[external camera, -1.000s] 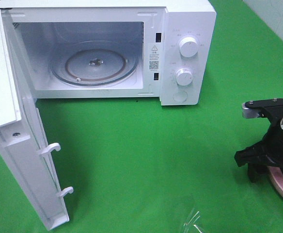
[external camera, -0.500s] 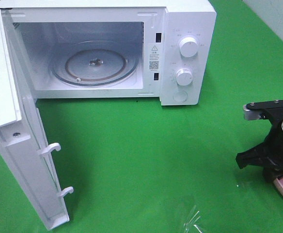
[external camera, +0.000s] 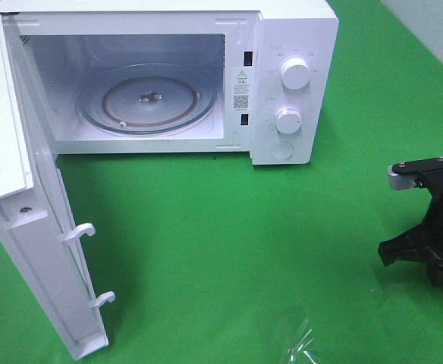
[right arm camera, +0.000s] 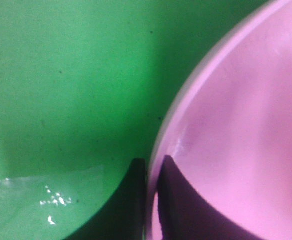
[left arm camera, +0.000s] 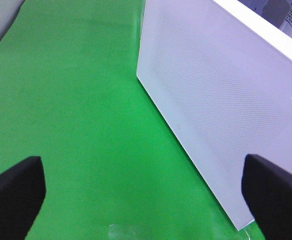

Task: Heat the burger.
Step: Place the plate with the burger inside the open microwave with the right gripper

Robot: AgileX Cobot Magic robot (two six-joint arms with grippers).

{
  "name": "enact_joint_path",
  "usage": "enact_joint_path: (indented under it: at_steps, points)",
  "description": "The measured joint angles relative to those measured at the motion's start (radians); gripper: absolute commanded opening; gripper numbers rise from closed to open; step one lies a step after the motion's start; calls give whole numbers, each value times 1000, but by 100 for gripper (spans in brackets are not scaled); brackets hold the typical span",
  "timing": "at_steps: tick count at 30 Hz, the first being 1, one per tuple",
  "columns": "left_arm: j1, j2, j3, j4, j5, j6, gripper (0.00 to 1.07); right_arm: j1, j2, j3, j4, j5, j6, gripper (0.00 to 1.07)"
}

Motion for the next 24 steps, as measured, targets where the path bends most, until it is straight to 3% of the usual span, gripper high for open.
enact_joint_path:
  at_steps: [8,24]
  points:
    - [0,0,0,0,0,0,100,163,-45,5,-137,126,154,0]
    - [0,0,0,0,0,0,100,352,-94,6,-257,266,277,0]
